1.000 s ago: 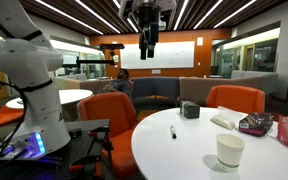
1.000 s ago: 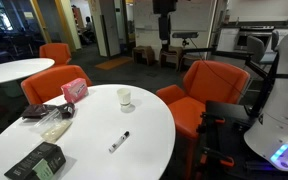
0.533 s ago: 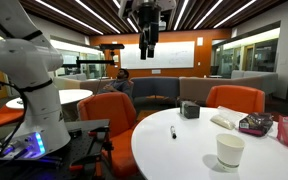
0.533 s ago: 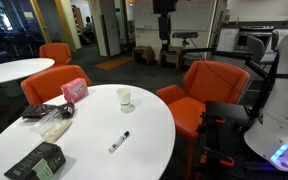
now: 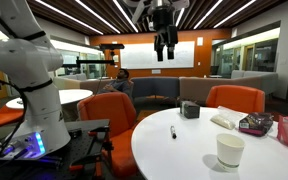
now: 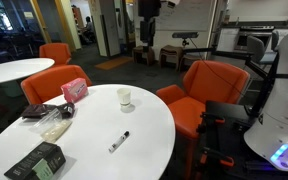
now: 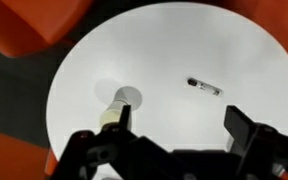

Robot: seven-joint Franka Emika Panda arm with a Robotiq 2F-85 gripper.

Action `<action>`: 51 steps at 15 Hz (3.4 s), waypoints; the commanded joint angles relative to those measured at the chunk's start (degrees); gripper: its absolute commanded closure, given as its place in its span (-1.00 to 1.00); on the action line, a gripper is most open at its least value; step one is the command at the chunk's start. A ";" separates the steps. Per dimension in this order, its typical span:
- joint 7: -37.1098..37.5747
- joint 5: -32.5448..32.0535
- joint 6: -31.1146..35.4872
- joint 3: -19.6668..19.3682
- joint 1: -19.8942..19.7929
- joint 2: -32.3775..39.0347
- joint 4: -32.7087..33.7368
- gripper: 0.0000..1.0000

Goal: Move the cup towards you

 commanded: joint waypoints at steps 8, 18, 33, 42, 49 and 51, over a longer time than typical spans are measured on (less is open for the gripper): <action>2.20 -2.69 7.82 -0.09 -1.43 32.74 22.77 -1.00; 5.24 -6.91 4.06 -1.65 -1.85 56.88 42.92 -1.00; 4.86 -5.61 0.35 -0.82 -1.62 64.52 48.77 -0.29; 4.85 -6.32 0.55 -1.06 -1.39 63.75 48.44 1.00; 5.29 -6.46 3.01 -0.85 -1.04 58.61 43.55 0.98; 5.40 -6.22 4.28 -0.44 -0.90 55.77 39.41 0.98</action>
